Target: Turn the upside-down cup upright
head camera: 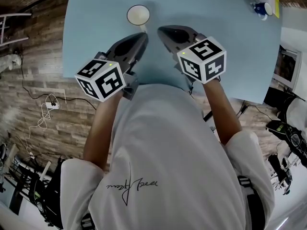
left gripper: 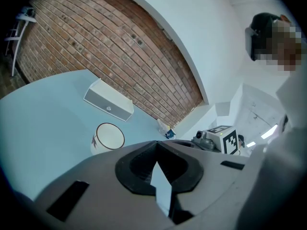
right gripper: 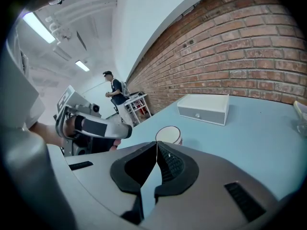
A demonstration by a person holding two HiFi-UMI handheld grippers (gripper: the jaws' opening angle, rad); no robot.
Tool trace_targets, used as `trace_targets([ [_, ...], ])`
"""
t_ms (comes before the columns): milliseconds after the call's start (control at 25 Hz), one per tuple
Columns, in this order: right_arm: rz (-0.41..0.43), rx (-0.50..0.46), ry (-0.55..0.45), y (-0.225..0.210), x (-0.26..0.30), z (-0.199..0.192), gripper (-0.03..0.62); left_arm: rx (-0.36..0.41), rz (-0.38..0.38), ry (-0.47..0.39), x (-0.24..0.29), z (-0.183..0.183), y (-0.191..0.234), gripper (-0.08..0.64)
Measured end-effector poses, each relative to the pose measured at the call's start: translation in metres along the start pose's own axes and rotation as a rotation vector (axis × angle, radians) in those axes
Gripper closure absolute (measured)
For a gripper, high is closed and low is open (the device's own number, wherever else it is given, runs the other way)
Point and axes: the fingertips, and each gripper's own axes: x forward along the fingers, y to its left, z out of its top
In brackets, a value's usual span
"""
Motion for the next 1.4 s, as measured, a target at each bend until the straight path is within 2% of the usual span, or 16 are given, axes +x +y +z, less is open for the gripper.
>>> trace_targets([
  [600, 0.045, 0.057, -0.041, 0.014, -0.038, -0.005, 0.572, 0.0, 0.031, -0.097, -0.042, -0.004, -0.009, 0.549],
  [800, 0.033, 0.039, -0.069, 0.02, -0.046, 0.004, 0.573, -0.01, 0.035, -0.12, -0.053, -0.006, -0.01, 0.549],
  [920, 0.027, 0.02, -0.079, 0.024, -0.051, 0.007, 0.572, 0.009, 0.033, -0.122, -0.058, -0.006, -0.013, 0.549],
  [1400, 0.041, -0.019, -0.069, 0.044, -0.058, 0.003, 0.574, 0.028, 0.035, -0.12, -0.068, -0.014, -0.023, 0.549],
])
